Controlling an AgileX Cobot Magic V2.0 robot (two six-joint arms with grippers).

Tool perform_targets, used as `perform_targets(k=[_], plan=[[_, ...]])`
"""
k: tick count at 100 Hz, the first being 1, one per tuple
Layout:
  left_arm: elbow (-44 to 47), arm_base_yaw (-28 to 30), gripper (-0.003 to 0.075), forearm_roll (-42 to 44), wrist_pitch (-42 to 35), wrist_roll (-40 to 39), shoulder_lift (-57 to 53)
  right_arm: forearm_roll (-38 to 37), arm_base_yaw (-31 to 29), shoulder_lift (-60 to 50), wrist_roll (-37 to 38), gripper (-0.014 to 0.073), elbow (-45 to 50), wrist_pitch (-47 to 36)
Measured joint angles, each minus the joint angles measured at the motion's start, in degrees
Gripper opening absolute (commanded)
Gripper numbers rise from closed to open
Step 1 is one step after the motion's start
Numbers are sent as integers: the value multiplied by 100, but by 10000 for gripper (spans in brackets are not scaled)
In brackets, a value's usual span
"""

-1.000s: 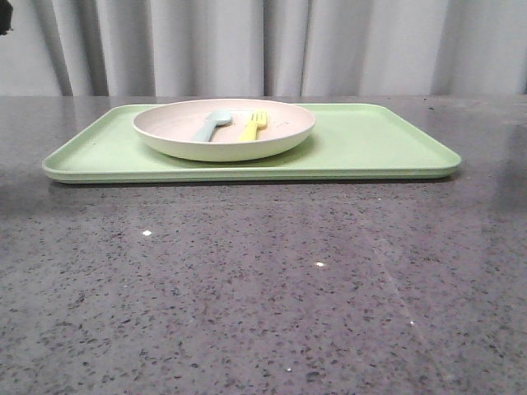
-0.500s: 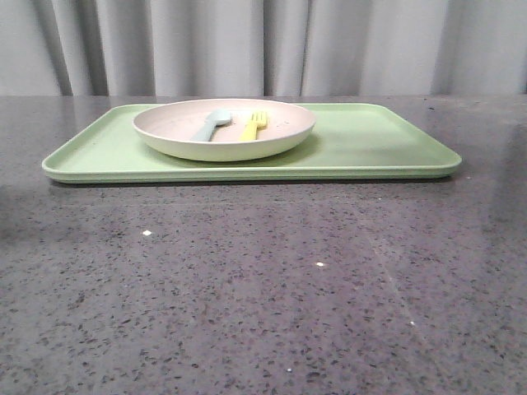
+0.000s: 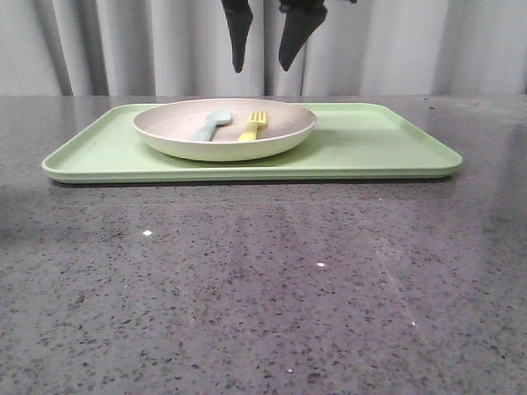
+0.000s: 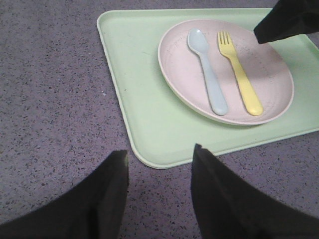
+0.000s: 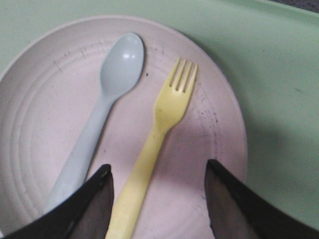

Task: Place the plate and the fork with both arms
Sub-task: 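Lower the right gripper onto the yellow fork on the plate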

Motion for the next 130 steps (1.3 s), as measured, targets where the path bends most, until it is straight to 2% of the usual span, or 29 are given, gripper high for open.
perform_targets(k=[16, 90, 100, 119, 130], plan=[[0, 0, 303, 0, 0, 0, 0, 11, 0, 384, 266, 414, -306, 8], [0, 0, 303, 0, -11, 0, 0, 32, 0, 928, 372, 407, -329, 22], [0, 0, 303, 0, -11, 0, 0, 32, 0, 928, 372, 313, -329, 22], [0, 0, 303, 0, -11, 0, 0, 32, 0, 928, 372, 58, -329, 22], [0, 0, 303, 0, -11, 0, 0, 32, 0, 928, 383, -23, -329, 10]])
